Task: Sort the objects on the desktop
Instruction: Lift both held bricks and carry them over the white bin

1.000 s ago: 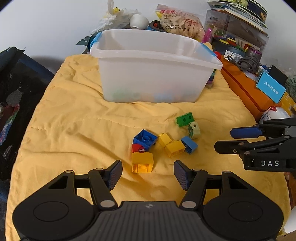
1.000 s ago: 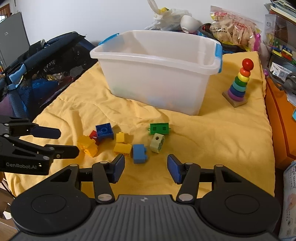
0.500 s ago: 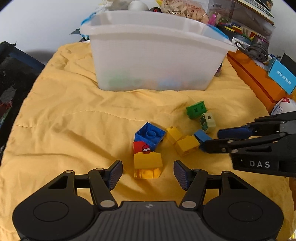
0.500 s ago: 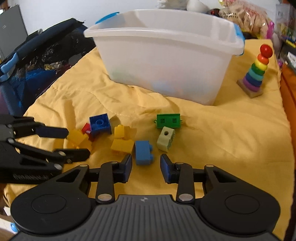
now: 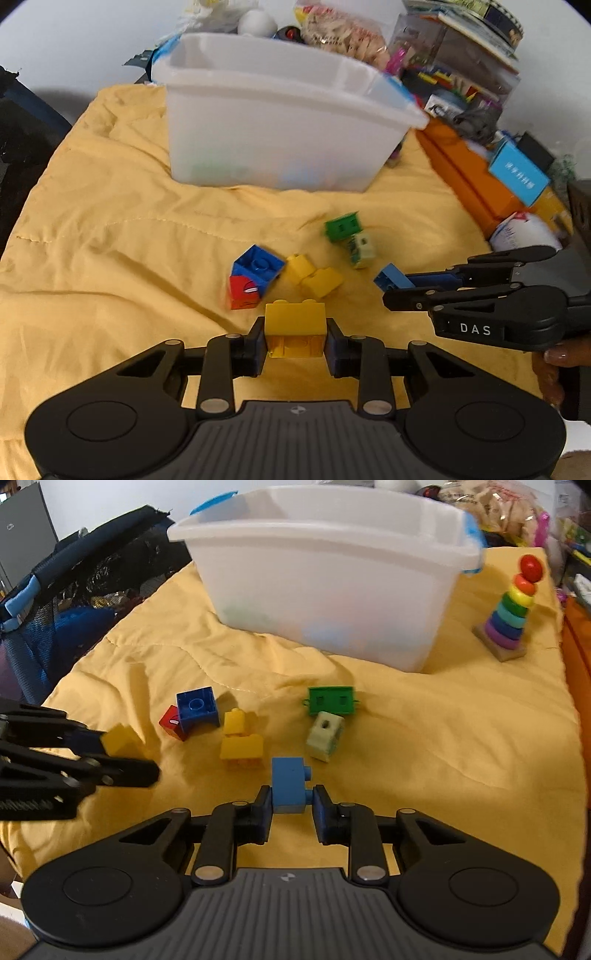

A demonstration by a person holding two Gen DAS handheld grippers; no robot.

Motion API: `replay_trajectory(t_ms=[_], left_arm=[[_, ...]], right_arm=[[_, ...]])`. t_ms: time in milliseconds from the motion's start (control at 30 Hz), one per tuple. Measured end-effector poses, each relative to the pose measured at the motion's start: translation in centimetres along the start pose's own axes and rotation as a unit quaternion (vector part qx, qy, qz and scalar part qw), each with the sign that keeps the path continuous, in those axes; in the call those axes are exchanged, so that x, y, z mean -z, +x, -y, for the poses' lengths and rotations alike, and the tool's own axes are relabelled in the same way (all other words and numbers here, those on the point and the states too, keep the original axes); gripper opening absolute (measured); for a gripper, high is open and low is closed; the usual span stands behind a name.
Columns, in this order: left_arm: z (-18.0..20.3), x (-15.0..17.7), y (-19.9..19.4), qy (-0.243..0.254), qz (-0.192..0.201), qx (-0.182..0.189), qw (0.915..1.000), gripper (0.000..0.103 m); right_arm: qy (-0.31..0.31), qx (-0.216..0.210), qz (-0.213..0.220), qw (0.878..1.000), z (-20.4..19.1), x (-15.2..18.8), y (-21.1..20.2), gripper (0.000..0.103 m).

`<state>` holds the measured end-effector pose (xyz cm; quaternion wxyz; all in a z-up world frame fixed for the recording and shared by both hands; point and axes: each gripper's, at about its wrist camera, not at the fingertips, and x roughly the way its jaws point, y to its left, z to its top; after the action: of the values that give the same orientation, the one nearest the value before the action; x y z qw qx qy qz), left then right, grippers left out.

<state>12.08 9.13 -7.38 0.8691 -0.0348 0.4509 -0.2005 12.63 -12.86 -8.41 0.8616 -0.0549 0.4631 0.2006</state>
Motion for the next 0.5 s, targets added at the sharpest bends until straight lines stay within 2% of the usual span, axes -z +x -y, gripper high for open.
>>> replay_trajectory(t_ms=[100, 200, 333, 367, 500], left_arm=[[0.7, -0.9, -1.4, 0.005, 0.024, 0.000, 0.9997, 0.034], [1.4, -3.1, -2.8, 0.014, 0.059, 0.003, 0.9981, 0.034], [2.5, -7.4, -4.5, 0.043, 0.115, 0.001, 0.9924, 0.034], [2.7, -8.7, -4.8, 0.047, 0.129, 0.001, 0.9905, 0.034], [3.4, -12.9, -5.9, 0.057, 0.173, -0.006, 0.9833, 0.034]], right_arm=[[0.001, 0.014, 0.000, 1.000, 0.5, 0.3, -0.5, 0.026], [0.009, 0.016, 0.012, 1.000, 0.9, -0.1, -1.4, 0.026], [-0.001, 0.020, 0.061, 0.998, 0.7, -2.5, -3.5, 0.026], [-0.005, 0.024, 0.091, 0.996, 0.8, -4.3, -4.7, 0.026], [-0.008, 0.034, 0.129, 0.991, 1.0, -6.9, -6.1, 0.026]])
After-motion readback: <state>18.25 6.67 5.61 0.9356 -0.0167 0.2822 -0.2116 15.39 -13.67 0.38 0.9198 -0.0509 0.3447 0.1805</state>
